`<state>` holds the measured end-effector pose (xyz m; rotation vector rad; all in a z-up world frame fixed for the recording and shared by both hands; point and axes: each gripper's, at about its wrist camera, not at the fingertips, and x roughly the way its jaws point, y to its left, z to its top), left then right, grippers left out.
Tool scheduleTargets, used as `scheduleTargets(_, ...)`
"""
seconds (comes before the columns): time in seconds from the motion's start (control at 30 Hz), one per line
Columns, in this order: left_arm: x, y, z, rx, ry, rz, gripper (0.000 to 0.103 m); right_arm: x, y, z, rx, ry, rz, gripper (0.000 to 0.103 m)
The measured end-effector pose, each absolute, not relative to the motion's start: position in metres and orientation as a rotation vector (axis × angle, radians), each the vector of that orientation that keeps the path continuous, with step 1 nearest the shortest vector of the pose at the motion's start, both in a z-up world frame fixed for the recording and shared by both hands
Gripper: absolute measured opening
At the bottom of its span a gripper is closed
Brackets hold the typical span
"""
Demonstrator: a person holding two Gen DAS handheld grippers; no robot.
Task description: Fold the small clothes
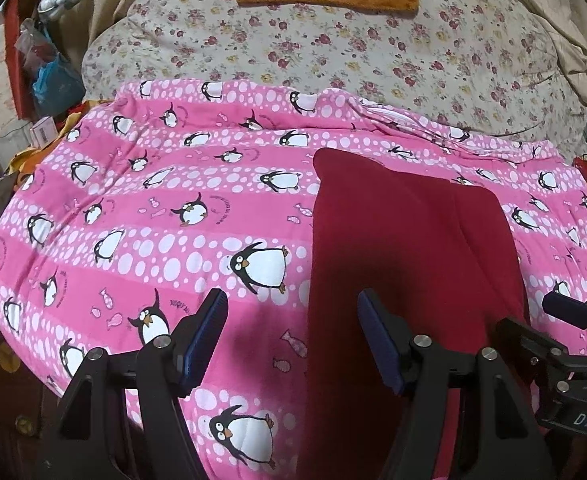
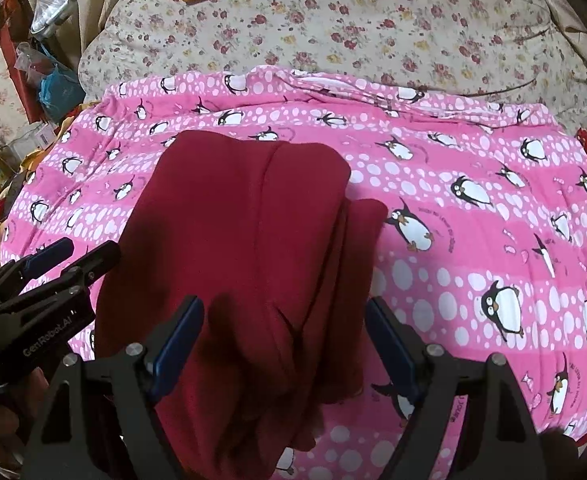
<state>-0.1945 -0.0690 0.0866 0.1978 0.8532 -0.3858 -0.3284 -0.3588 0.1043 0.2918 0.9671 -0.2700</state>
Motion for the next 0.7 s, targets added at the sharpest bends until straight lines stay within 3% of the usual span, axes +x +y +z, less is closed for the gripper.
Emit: scheduleTargets(0.7,-0.1849,-0.0695,0.0836,0.175,0.859,-0.434,0.048,-0.3206,-0.3588,0.0993,0.291,0.979,-0.256,0.086)
